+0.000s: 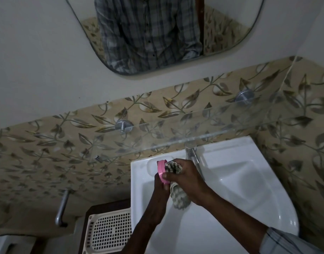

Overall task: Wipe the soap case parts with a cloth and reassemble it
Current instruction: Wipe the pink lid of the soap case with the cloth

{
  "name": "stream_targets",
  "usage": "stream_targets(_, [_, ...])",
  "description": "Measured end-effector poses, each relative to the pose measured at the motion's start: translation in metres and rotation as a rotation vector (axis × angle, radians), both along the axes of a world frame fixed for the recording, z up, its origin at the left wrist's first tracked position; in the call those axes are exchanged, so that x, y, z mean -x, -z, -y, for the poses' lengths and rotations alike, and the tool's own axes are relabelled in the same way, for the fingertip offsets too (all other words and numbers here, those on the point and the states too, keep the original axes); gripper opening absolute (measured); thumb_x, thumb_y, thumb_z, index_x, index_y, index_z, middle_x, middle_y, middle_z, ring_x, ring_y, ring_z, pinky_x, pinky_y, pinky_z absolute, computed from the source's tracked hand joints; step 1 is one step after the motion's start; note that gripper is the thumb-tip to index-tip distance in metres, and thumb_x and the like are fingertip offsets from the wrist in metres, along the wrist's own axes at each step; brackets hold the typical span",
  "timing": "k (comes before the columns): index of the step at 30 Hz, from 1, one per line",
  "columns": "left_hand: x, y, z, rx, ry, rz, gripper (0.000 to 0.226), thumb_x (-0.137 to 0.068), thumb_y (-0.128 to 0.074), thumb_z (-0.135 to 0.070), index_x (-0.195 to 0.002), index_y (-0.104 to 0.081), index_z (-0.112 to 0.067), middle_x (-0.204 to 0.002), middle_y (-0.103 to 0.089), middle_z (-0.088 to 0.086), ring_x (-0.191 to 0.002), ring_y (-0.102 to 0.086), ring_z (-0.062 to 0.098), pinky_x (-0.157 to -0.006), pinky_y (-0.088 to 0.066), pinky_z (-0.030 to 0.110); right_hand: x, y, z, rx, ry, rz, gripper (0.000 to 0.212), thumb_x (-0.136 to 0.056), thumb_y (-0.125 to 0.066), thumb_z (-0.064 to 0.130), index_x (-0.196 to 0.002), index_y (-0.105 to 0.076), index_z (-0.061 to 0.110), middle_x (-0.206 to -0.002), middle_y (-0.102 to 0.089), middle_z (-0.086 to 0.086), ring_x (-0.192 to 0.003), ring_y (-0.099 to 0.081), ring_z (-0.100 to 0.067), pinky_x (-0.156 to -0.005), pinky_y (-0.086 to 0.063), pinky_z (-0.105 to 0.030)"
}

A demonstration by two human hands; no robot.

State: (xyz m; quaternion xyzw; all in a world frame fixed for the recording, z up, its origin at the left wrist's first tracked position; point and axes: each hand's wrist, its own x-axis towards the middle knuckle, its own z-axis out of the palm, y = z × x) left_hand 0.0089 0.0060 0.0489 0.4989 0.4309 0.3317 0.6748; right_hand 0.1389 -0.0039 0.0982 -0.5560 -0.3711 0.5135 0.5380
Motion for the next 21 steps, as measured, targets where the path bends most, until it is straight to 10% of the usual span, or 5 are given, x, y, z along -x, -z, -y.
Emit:
stream_targets(5, [0.032,-0.015,-0.039,0.703,-0.091,0.246,0.099,-0.085,-0.033,-0.08,-0.146,-0.048,-0.003,-0.135,-0.061,0.031,-0.118,-0.062,0.05,-0.097,-0.046,0.069,-0.015,0.008,0.014,-0.494,-0.409,0.633,0.045,-0.084,-0.07,0.003,-0.128,-0.063,0.009,-0.134,-0.063,-0.008,-0.127,-0.057,-0.018,-0.109,-0.044,-0.031])
stream_targets(9, [0.015,-0.037,-0.046,0.826,-0.023,0.227,0.078,-0.085,-0.055,-0.057,-0.125,-0.063,0.008,-0.11,-0.071,0.03,-0.097,-0.071,0.041,-0.088,-0.058,0.051,-0.007,0.024,0.027,-0.565,-0.503,0.934,0.045,-0.085,-0.067,-0.003,-0.129,-0.062,0.005,-0.135,-0.062,-0.015,-0.127,-0.057,-0.027,-0.108,-0.046,-0.039])
stream_targets(15, [0.0,0.001,-0.004,0.275,-0.277,0.061,0.055,-0.097,-0.047,-0.052,-0.098,-0.082,-0.01,-0.089,-0.08,0.015,-0.083,-0.077,0.027,-0.067,-0.062,0.032,0.014,0.013,0.027,0.027,-0.064,0.104,0.008,-0.085,-0.069,0.006,-0.086,-0.076,0.01,-0.089,-0.075,-0.02,-0.081,-0.071,-0.023,-0.082,-0.057,-0.051])
stream_targets(18, [0.004,0.013,0.006,0.192,-0.199,0.067,0.054,-0.095,-0.04,-0.051,-0.1,-0.083,-0.018,-0.103,-0.08,0.013,-0.098,-0.076,0.027,-0.077,-0.06,0.026,0.008,0.003,0.012,0.252,0.142,-0.61,0.018,-0.093,-0.056,-0.006,-0.104,-0.068,-0.013,-0.107,-0.065,-0.038,-0.086,-0.066,-0.037,-0.089,-0.053,-0.049])
stream_targets(21, [0.023,0.016,-0.003,0.356,-0.263,0.23,0.056,-0.102,-0.036,-0.05,-0.128,-0.069,-0.013,-0.121,-0.073,0.019,-0.109,-0.072,0.032,-0.082,-0.061,0.039,-0.015,-0.007,0.0,0.21,0.262,-0.598,0.014,-0.09,-0.056,-0.01,-0.097,-0.069,-0.01,-0.097,-0.069,-0.03,-0.077,-0.068,-0.034,-0.081,-0.056,-0.043])
